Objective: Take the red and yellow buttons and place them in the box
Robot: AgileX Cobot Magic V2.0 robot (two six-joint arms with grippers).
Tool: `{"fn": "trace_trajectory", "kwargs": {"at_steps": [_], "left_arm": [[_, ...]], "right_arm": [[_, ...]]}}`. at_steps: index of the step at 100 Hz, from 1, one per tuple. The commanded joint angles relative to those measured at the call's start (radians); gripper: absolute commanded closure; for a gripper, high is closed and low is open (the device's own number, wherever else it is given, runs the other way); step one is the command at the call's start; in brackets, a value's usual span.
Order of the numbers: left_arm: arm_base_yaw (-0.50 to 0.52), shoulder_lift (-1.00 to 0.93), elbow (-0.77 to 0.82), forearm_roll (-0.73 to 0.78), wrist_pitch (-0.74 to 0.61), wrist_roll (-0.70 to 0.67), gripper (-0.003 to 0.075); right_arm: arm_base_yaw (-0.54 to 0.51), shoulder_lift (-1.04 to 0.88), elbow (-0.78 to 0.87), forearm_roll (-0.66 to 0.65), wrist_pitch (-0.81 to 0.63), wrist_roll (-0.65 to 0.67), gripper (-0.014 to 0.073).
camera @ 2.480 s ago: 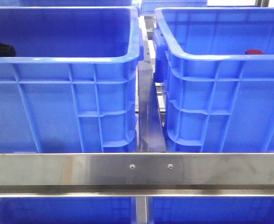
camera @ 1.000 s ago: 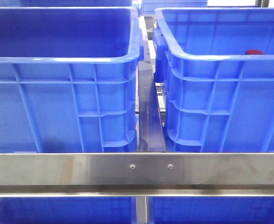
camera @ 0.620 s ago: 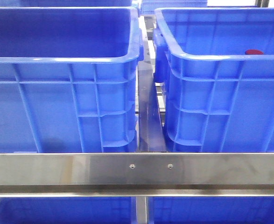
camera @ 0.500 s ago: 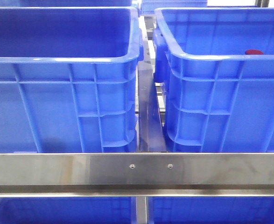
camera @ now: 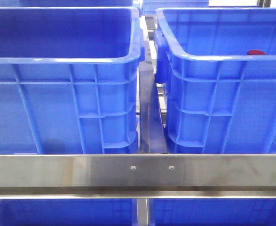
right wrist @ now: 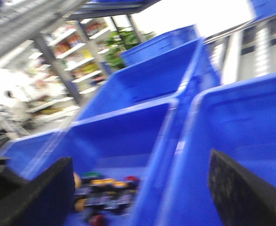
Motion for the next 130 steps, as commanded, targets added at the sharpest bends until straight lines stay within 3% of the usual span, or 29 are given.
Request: {"fn": "trace_trajectory", "kwargs": {"at_steps": [1, 23, 40, 81, 119, 130], "left_arm": [[-0.007, -0.034, -0.029, 0.0, -0.061, -0.003, 0.0739], [-0.007, -0.034, -0.029, 0.0, -0.047, -0.003, 0.0739], [-0.007, -0.034, -0.029, 0.0, -0.041, -0.003, 0.0739], [-0.007, -0.034, -0.029, 0.0, -0.041, -0.003, 0.0739], [-0.007, -0.034, -0.029, 0.0, -0.041, -0.003, 0.0739], [-0.007, -0.034, -0.029, 0.0, -0.041, -0.003, 0.0739]], "right_arm": [[-0.004, 0.062, -0.029, 0.142, 0.124, 0.008, -0.001], [0.001, 0.303, -0.078, 0.176, 0.414, 0.089, -0.001], [0.005, 0.463, -0.147, 0.176, 0.533, 0.095, -0.001], [0.236, 0.624, -0.319, 0.176, 0.444, 0.094, -0.001], [0.335, 0.725, -0.419, 0.176, 0.446, 0.095, -0.0007], [0.34, 0.735, -0.42, 0.176, 0.446, 0.095, 0.0053]]}}
